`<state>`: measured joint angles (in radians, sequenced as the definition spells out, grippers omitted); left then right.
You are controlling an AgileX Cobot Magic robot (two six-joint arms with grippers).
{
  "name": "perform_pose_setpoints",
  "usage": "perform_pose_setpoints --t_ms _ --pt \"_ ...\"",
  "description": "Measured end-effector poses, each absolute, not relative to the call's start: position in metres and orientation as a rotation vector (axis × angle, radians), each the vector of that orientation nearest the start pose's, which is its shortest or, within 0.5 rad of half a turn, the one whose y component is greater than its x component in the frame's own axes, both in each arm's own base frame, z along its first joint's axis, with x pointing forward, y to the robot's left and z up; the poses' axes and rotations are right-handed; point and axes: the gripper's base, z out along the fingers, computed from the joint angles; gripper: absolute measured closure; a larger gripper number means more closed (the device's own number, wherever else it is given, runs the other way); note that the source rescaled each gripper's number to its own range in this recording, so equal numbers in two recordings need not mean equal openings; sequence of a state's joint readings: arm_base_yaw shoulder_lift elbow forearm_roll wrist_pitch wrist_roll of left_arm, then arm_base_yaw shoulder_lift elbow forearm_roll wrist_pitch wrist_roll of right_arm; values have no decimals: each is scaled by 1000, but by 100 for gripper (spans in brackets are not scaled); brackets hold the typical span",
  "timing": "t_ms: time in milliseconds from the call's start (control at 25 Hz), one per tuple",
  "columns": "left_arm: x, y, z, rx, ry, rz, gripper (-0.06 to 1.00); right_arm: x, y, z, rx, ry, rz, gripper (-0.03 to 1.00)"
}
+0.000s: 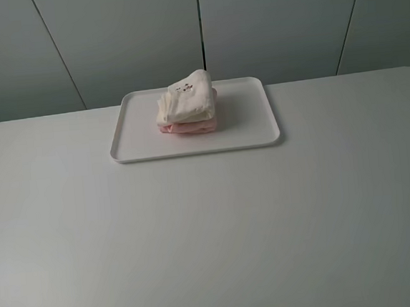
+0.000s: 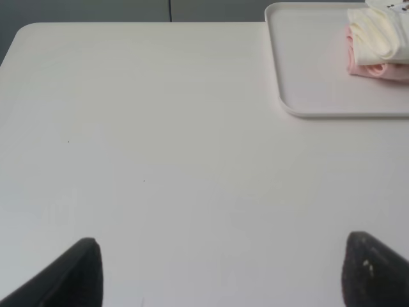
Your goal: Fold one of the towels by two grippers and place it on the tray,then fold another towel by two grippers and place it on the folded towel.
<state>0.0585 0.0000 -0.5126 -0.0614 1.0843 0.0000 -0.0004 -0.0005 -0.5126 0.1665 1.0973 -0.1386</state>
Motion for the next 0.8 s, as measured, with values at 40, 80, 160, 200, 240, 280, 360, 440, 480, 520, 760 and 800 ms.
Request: perform_pose_setpoints --t_ms 40,80,160,200,240,280,360,440,480,520,760,800 --pt "-7 -5 279 -56 2053 -37 -3 -9 13 279 -155 2052 114 -3" --pt "-7 -5 279 -56 2053 -37 -3 -9 13 279 -155 2052 114 -3" --pt "-7 -5 279 -56 2053 -37 -3 -9 13 279 -155 2052 114 -3" --pt "-7 -5 279 -56 2053 -37 -3 -9 13 279 -155 2052 114 -3" --pt "-7 -5 279 -56 2053 -37 -3 -9 13 279 -155 2052 114 -3" --pt "-7 -5 279 -56 2053 -37 -3 -9 13 279 -155 2052 114 -3" --pt "-7 -5 279 -56 2053 -37 -3 -9 13 279 -155 2052 114 -3" --pt "-7 -5 279 -56 2053 -37 -3 -9 13 279 -155 2052 114 -3" --pt "-7 -5 279 -56 2053 -37 -3 -9 13 279 -155 2052 114 -3" --pt "-7 -5 279 -56 2053 -37 -3 -9 13 279 -155 2052 114 -3" --pt "-7 -5 279 -56 2053 -37 -3 -9 13 279 -155 2052 114 -3" --pt "-7 -5 279 -56 2053 -37 -3 -9 13 279 -155 2052 114 -3"
